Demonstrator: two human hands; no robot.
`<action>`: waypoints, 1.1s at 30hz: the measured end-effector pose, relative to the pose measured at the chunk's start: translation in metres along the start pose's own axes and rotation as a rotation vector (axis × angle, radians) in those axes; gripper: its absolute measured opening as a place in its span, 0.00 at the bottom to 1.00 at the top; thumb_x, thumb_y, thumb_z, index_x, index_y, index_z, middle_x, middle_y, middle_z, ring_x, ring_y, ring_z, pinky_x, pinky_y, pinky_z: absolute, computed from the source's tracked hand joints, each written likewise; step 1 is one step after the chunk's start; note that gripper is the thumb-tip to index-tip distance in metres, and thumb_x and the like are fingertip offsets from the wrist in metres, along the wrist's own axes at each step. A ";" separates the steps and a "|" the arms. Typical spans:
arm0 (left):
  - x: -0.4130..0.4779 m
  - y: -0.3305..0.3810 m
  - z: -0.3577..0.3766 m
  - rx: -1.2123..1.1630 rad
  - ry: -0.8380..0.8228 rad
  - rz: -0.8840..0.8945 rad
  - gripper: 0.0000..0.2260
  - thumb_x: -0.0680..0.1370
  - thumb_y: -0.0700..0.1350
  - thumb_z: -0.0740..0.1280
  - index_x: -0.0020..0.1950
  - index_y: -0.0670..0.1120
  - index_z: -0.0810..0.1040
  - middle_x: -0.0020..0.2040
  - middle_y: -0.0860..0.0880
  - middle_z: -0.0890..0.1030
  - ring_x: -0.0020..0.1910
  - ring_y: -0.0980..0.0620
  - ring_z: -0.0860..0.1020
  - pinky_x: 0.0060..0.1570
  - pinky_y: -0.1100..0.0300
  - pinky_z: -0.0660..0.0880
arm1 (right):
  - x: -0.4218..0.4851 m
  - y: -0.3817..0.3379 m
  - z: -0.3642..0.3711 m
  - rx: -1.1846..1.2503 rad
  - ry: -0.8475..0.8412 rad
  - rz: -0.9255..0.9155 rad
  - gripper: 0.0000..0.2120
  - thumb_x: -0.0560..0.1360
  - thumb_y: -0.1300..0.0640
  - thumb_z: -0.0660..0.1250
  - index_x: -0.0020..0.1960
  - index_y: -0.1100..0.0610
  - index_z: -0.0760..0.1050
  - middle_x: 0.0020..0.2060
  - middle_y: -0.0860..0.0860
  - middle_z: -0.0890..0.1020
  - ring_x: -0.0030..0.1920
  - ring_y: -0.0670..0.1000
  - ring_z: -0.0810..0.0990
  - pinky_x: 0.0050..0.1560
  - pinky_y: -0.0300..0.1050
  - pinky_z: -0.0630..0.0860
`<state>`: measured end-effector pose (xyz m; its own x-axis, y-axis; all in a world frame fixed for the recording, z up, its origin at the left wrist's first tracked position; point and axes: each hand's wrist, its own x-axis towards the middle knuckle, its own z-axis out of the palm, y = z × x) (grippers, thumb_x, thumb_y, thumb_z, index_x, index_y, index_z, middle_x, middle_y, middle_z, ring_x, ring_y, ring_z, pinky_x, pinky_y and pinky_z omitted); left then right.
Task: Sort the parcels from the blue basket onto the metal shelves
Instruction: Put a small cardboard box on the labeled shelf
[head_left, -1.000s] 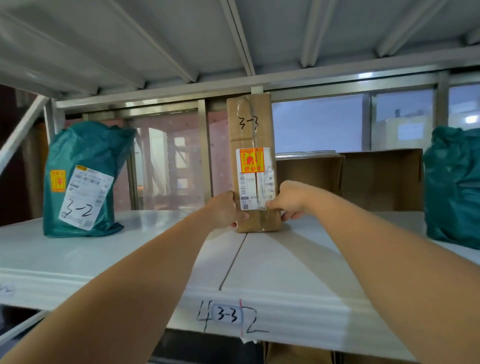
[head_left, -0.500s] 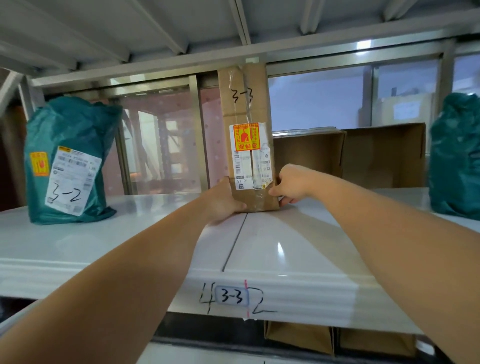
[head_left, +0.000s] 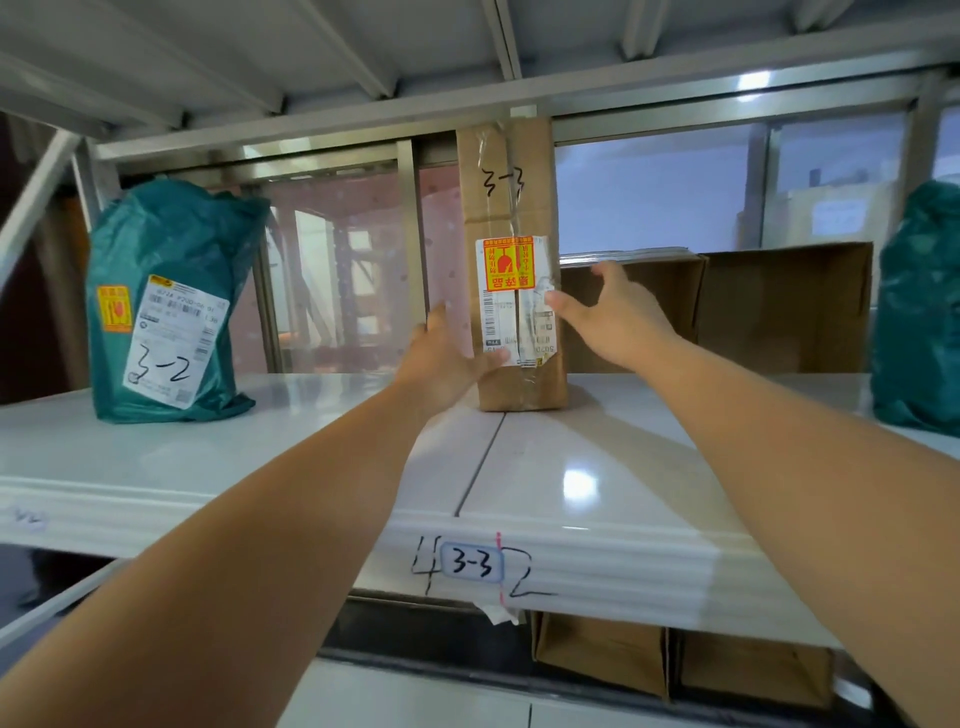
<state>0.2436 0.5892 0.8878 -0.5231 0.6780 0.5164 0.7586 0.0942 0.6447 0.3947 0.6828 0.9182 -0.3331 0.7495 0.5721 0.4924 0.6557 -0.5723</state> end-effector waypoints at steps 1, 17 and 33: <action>-0.001 0.003 -0.002 0.049 0.071 0.021 0.38 0.75 0.55 0.69 0.77 0.46 0.51 0.74 0.45 0.62 0.72 0.45 0.64 0.67 0.49 0.65 | -0.001 -0.001 -0.002 -0.009 0.063 -0.052 0.30 0.76 0.40 0.63 0.73 0.52 0.60 0.69 0.55 0.70 0.65 0.56 0.73 0.60 0.51 0.73; -0.052 0.003 -0.098 0.594 -0.074 0.238 0.14 0.79 0.41 0.59 0.63 0.39 0.73 0.61 0.40 0.77 0.59 0.41 0.75 0.55 0.55 0.71 | -0.051 -0.130 0.035 -0.459 -0.640 -0.535 0.04 0.74 0.57 0.67 0.41 0.55 0.76 0.35 0.50 0.80 0.38 0.51 0.79 0.41 0.42 0.74; -0.163 -0.166 -0.324 0.947 -0.443 -0.268 0.18 0.81 0.49 0.60 0.70 0.47 0.71 0.67 0.48 0.73 0.65 0.47 0.72 0.63 0.57 0.66 | -0.196 -0.328 0.175 -0.489 -0.764 -0.941 0.16 0.79 0.53 0.61 0.65 0.56 0.74 0.60 0.53 0.78 0.58 0.56 0.76 0.53 0.45 0.72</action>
<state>0.0776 0.2270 0.8791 -0.6744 0.7367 0.0505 0.7315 0.6758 -0.0901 0.1576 0.3371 0.8908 -0.9978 -0.0075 0.0655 0.0075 0.9741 0.2261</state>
